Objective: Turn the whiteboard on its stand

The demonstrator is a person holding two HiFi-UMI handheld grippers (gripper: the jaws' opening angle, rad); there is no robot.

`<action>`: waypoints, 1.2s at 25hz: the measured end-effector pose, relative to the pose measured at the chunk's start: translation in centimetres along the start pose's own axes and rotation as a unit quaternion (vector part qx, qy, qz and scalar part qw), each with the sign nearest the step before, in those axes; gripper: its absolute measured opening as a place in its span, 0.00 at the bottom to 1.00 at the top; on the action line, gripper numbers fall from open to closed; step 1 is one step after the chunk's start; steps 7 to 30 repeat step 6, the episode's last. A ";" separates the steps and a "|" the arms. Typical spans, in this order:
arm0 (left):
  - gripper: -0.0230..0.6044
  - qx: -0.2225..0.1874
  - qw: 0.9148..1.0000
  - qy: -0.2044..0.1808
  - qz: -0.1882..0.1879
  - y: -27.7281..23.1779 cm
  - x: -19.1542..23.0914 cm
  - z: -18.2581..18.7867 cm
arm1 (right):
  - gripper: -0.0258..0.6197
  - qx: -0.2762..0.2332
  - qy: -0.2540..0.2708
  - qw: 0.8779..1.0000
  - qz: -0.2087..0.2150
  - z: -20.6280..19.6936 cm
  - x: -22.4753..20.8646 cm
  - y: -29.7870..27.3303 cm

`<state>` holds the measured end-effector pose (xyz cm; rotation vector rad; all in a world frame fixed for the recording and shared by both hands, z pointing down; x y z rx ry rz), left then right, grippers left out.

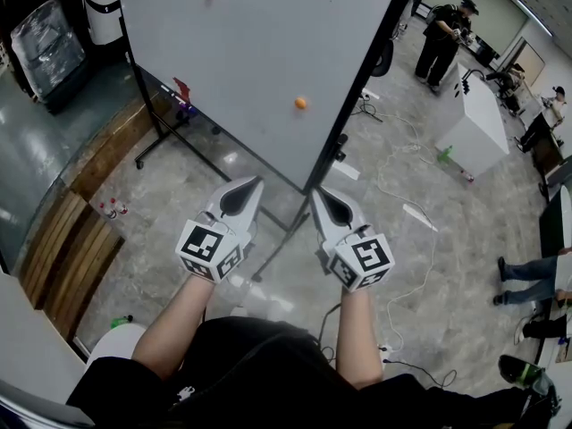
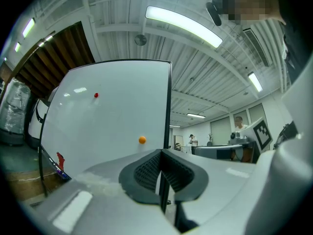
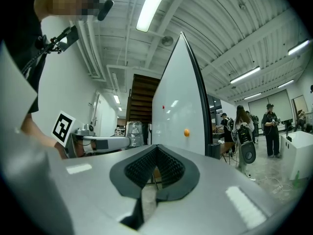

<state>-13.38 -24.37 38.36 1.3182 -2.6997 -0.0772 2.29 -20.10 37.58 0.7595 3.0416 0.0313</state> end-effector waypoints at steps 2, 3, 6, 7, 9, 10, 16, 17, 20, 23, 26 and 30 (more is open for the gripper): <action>0.04 0.000 1.000 0.001 0.000 -0.2 0.1 -0.1 | 0.05 0.002 0.001 1.000 0.003 -0.1 0.0 -0.1; 0.04 0.001 1.000 0.001 0.000 -0.4 0.1 -0.1 | 0.05 0.004 0.001 1.000 0.004 -0.2 -0.1 -0.1; 0.04 0.003 1.000 0.003 0.000 -0.8 0.2 -0.3 | 0.05 0.006 0.003 1.000 0.006 -0.3 -0.6 -0.3; 0.04 0.003 1.000 0.003 0.000 -0.8 0.2 -0.3 | 0.05 0.006 0.003 1.000 0.006 -0.3 -0.6 -0.3; 0.04 0.003 1.000 0.003 0.000 -0.8 0.2 -0.3 | 0.05 0.006 0.003 1.000 0.006 -0.3 -0.6 -0.3; 0.04 0.003 1.000 0.003 0.000 -0.8 0.2 -0.3 | 0.05 0.006 0.003 1.000 0.006 -0.3 -0.6 -0.3; 0.04 0.003 1.000 0.003 0.000 -0.8 0.2 -0.3 | 0.05 0.006 0.003 1.000 0.006 -0.3 -0.6 -0.3; 0.04 0.003 1.000 0.003 0.000 -0.8 0.2 -0.3 | 0.05 0.006 0.003 1.000 0.006 -0.3 -0.6 -0.3; 0.04 0.003 1.000 0.003 0.000 -0.8 0.2 -0.3 | 0.05 0.006 0.003 1.000 0.006 -0.3 -0.6 -0.3; 0.04 0.003 1.000 0.003 0.000 -0.8 0.2 -0.3 | 0.05 0.006 0.003 1.000 0.006 -0.3 -0.6 -0.3; 0.04 0.003 1.000 0.003 0.000 -0.8 0.2 -0.3 | 0.05 0.006 0.003 1.000 0.006 -0.3 -0.6 -0.3; 0.04 0.003 1.000 0.003 0.000 -0.8 0.2 -0.3 | 0.05 0.006 0.003 1.000 0.006 -0.3 -0.6 -0.3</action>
Point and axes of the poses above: the fingertips, and each gripper's own axes: y backward along the fingers, x to its left, z out of its top, the point moved 5 cm from there along y, backward along the fingers, and after that the axes turned 1 degree about y, right-handed, at the moved point
